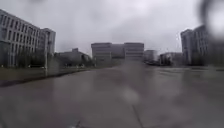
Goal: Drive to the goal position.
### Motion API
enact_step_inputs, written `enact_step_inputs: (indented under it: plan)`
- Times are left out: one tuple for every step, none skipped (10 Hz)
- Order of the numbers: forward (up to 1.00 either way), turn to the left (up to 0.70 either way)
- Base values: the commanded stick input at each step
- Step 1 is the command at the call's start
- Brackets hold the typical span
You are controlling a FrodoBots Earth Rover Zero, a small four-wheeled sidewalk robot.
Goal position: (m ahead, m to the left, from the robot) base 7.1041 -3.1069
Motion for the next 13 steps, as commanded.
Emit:
enact_step_inputs:
  plan:
    - [1.00,0.00]
    - [1.00,0.00]
    - [1.00,0.00]
    - [1.00,0.00]
    - [1.00,0.00]
    - [1.00,0.00]
    - [1.00,0.00]
    - [1.00,0.00]
    - [1.00,0.00]
    - [1.00,0.00]
    - [1.00,0.00]
    - [1.00,0.00]
    - [1.00,0.00]
